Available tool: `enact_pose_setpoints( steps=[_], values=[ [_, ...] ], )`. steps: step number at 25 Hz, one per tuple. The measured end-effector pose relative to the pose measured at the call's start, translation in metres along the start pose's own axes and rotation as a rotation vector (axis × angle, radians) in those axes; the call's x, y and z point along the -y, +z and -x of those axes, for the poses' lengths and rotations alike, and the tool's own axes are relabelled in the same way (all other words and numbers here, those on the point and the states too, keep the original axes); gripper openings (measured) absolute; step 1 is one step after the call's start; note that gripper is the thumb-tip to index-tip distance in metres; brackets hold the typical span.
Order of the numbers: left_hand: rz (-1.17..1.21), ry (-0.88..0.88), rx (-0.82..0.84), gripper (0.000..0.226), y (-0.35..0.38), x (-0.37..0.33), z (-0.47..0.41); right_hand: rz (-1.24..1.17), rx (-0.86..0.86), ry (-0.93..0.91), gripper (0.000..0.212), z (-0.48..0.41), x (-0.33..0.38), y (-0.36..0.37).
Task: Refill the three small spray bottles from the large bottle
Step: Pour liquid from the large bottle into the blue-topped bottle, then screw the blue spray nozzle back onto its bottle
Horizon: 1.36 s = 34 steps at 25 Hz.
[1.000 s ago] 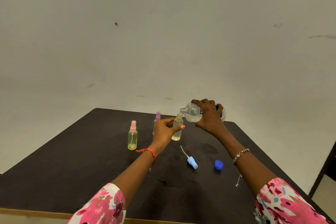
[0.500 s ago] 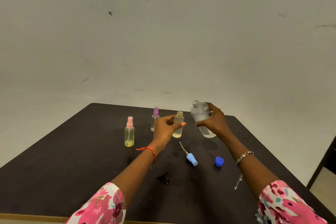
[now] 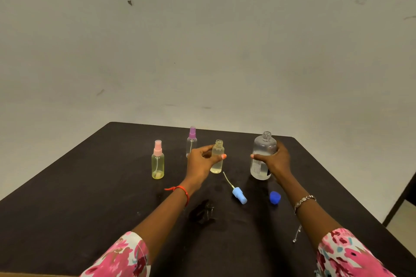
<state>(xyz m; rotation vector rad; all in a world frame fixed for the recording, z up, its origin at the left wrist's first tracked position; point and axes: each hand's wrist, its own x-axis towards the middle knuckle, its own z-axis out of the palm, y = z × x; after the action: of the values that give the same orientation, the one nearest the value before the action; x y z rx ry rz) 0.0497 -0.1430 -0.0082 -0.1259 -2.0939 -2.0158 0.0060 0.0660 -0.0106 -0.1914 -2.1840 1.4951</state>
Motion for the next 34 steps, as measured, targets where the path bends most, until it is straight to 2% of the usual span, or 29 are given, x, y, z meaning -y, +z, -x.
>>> enact_pose_setpoints(
  steps=[5,7,8,9,10,11,12,13,15,16,18,20,22,25,27,30,34],
  values=[
    [-0.004,-0.008,-0.017,0.042,-0.004,0.001,-0.002,0.02,0.066,0.115,0.083,-0.006,-0.004,0.002],
    [-0.017,-0.007,-0.032,0.043,-0.006,0.0,-0.002,0.082,-0.042,0.112,0.096,0.0,0.008,0.003],
    [-0.025,-0.009,-0.039,0.043,-0.006,-0.001,-0.002,0.111,-0.154,0.03,0.094,0.006,0.017,0.004],
    [-0.028,-0.011,-0.045,0.044,-0.007,-0.002,-0.002,0.132,-0.25,-0.106,0.082,0.014,0.026,0.006],
    [-0.028,-0.013,-0.05,0.045,-0.007,-0.003,-0.002,0.159,-0.256,-0.249,0.064,0.022,0.032,0.009],
    [-0.032,-0.016,-0.055,0.046,-0.008,-0.004,-0.002,0.194,-0.154,-0.338,0.044,0.028,0.035,0.013],
    [-0.033,-0.015,-0.06,0.047,-0.009,-0.006,-0.001,0.253,0.034,-0.335,0.03,0.035,0.036,0.015],
    [-0.034,-0.015,-0.066,0.047,-0.01,-0.007,0.0,0.352,0.266,-0.252,0.026,0.041,0.037,0.018],
    [-0.028,-0.013,-0.073,0.048,-0.011,-0.012,0.003,0.617,0.63,0.017,0.036,0.05,0.032,0.024],
    [-0.025,-0.013,-0.075,0.048,-0.011,-0.014,0.004,0.717,0.732,0.129,0.037,0.055,0.029,0.026],
    [-0.024,-0.008,-0.077,0.047,-0.013,-0.018,0.007,0.806,0.793,0.189,0.03,0.061,0.023,0.029],
    [-0.025,-0.001,-0.076,0.046,-0.015,-0.02,0.009,0.766,0.737,0.14,0.028,0.061,0.023,0.025],
    [-0.017,0.012,-0.074,0.046,-0.017,-0.023,0.012,0.601,0.6,0.033,0.016,0.054,0.033,0.017],
    [-0.02,0.026,-0.076,0.046,-0.019,-0.026,0.015,0.1,0.337,-0.015,0.014,0.04,0.075,-0.001],
    [-0.019,0.031,-0.077,0.046,-0.019,-0.029,0.018,-0.146,0.286,-0.034,0.016,0.032,0.107,-0.014],
    [-0.026,0.029,-0.071,0.048,-0.018,-0.032,0.02,-0.217,0.27,-0.152,0.018,0.028,0.144,-0.025],
    [-0.056,0.023,-0.062,0.05,-0.016,-0.037,0.021,-0.093,0.241,-0.241,0.02,0.027,0.165,-0.024]
  ],
)
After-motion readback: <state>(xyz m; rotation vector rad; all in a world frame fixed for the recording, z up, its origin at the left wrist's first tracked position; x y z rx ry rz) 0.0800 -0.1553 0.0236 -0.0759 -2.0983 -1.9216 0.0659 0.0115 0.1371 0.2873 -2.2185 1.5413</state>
